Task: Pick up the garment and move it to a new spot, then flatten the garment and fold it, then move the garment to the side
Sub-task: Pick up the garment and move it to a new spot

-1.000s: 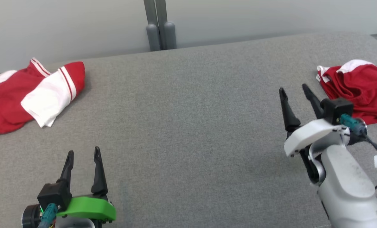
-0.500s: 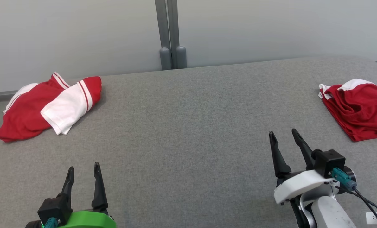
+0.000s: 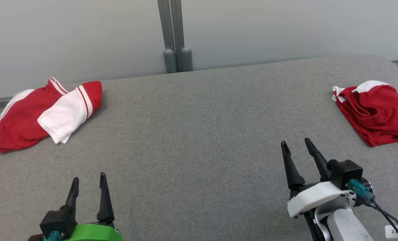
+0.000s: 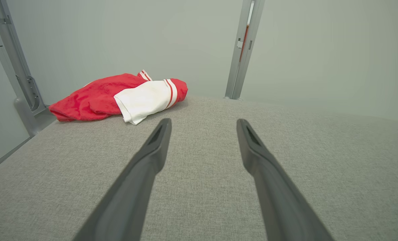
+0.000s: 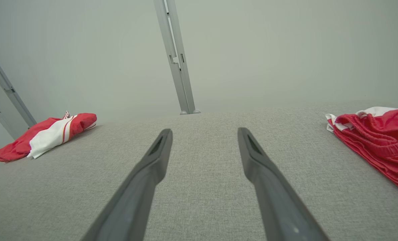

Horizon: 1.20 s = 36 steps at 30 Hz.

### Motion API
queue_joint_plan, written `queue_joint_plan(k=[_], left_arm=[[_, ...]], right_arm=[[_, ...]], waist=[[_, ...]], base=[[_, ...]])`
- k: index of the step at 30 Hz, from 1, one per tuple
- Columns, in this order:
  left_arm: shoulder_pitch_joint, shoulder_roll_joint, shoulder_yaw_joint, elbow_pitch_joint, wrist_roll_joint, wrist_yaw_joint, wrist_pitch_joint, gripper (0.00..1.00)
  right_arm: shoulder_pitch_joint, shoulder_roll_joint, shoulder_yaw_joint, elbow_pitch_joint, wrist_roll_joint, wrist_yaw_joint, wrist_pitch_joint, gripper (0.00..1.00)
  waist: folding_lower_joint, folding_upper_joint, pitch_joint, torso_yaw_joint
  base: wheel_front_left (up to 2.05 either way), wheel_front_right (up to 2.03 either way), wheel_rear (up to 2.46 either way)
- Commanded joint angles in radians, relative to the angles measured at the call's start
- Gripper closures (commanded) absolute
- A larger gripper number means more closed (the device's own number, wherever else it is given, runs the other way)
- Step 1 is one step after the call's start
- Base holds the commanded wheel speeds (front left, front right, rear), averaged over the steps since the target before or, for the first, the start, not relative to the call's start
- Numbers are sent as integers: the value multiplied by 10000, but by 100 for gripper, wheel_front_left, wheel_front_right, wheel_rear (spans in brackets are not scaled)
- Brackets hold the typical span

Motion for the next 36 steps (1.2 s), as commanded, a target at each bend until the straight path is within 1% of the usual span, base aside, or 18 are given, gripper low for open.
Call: queue_joint_plan(k=[1,6,10,14,18,24,28,30,36], left_arm=[[9,8,50,-14,35,-62,-32,0],[-58,-13,31,-45,56,-50,-32,0],[-130,-32,-33,-49,100,-75,-32,0],[-202,-28,-22,-59,203,-80,-32,0],[-254,30,26,-74,316,-126,-32,0],[-68,160,103,-117,426,-134,-26,0],[82,236,198,-164,403,-116,-20,0],[184,266,308,-233,335,-59,-20,0],[525,188,608,-622,184,88,-20,0]], right_arm=[[148,-2,-26,11,-58,-11,-27,0],[173,-2,-108,-45,-126,-11,-27,0],[261,2,-170,-135,-232,-11,-27,0],[272,-1,-74,-220,-207,-11,-27,0],[294,-6,-24,-286,-141,-11,-27,0],[288,-1,188,-243,-15,-11,-27,0],[247,-5,375,-202,124,-11,-29,0],[176,-5,528,-171,167,-11,-27,0],[-304,-17,1079,88,218,-11,-27,0]], waist=[[1,0,7,30],[1,0,-4,249],[1,0,-40,815],[1,0,-79,1753],[1,0,-92,3029],[1,0,-107,4654],[1,0,-129,5450],[1,0,-80,5669],[1,0,119,5803]], base=[[0,0,0],[0,0,0],[0,0,0],[0,0,0],[0,0,0],[0,0,0],[0,0,0],[0,0,0],[0,0,0]])
